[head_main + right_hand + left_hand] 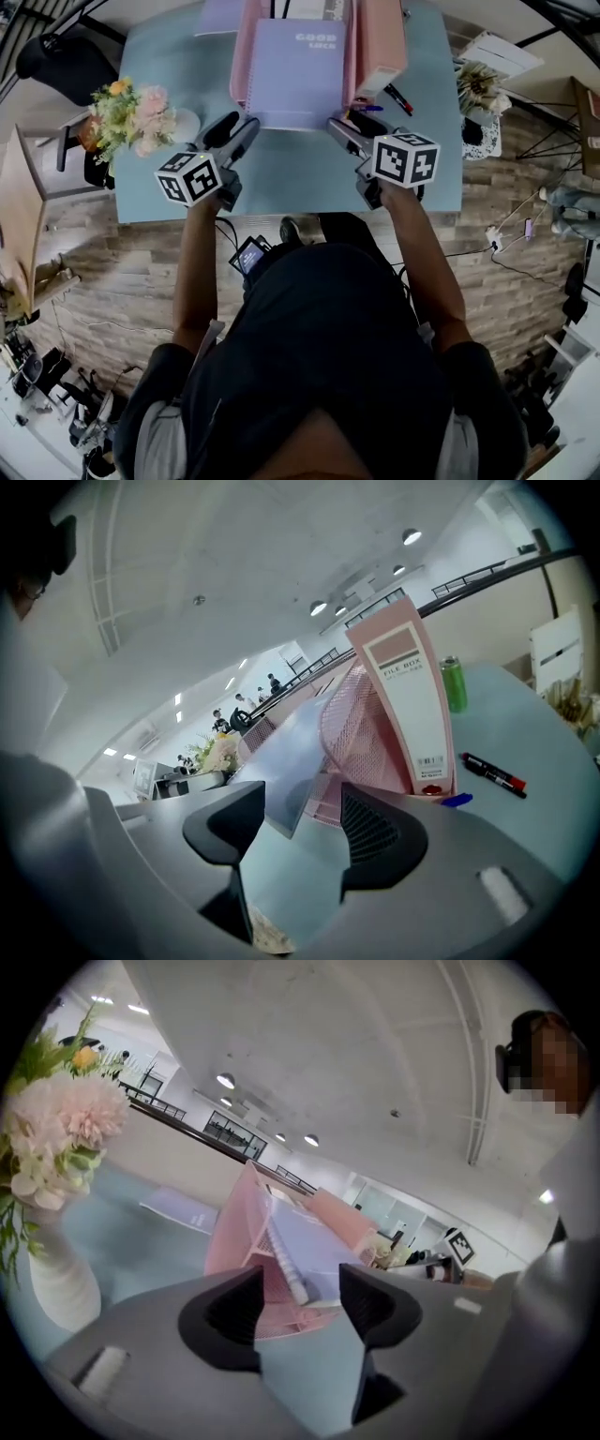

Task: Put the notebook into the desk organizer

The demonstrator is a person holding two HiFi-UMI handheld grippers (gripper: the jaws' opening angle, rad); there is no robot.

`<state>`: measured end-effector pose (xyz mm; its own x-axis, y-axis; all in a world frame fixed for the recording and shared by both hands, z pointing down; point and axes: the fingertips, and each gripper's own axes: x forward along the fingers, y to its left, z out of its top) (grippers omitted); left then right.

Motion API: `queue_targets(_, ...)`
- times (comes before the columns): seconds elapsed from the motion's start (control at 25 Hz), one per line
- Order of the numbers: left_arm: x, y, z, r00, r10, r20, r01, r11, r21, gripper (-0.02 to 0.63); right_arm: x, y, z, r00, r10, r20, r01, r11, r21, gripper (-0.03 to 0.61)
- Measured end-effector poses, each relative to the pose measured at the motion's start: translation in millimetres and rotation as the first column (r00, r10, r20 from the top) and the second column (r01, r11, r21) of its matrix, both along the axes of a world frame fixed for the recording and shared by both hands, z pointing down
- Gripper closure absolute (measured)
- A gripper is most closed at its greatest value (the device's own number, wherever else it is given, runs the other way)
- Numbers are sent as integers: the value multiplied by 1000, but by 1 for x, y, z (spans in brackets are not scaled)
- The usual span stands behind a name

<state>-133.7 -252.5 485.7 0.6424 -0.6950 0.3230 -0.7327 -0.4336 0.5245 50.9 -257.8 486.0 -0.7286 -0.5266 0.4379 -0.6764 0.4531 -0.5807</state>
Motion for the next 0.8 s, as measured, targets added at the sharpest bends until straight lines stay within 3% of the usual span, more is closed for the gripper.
queue_targets(0.24, 9, -10, 9, 998, -5, -58, 2, 999, -40, 305, -6, -8, 15, 999, 2, 46, 1, 997, -71, 344)
queue_targets(0.48, 20, -16, 18, 996, 18, -83, -25, 997, -73, 307, -12, -7, 21, 994, -6, 105, 20, 992, -129, 346)
queue_targets(0.56, 23, -16, 19, 995, 26, -96, -33, 996, -79, 326, -12, -6, 19, 994, -7, 109, 22, 991, -135, 372)
queue_targets(0.64, 28, -15, 18, 993, 36, -114, -45, 996, -80, 392, -13, -5, 17, 994, -12, 107, 26, 991, -131, 465)
queue_targets(0.8, 30, -13, 14, 994, 31, -106, -40, 996, -76, 435, -17, -4, 8, 995, -13, 95, 23, 994, -102, 480)
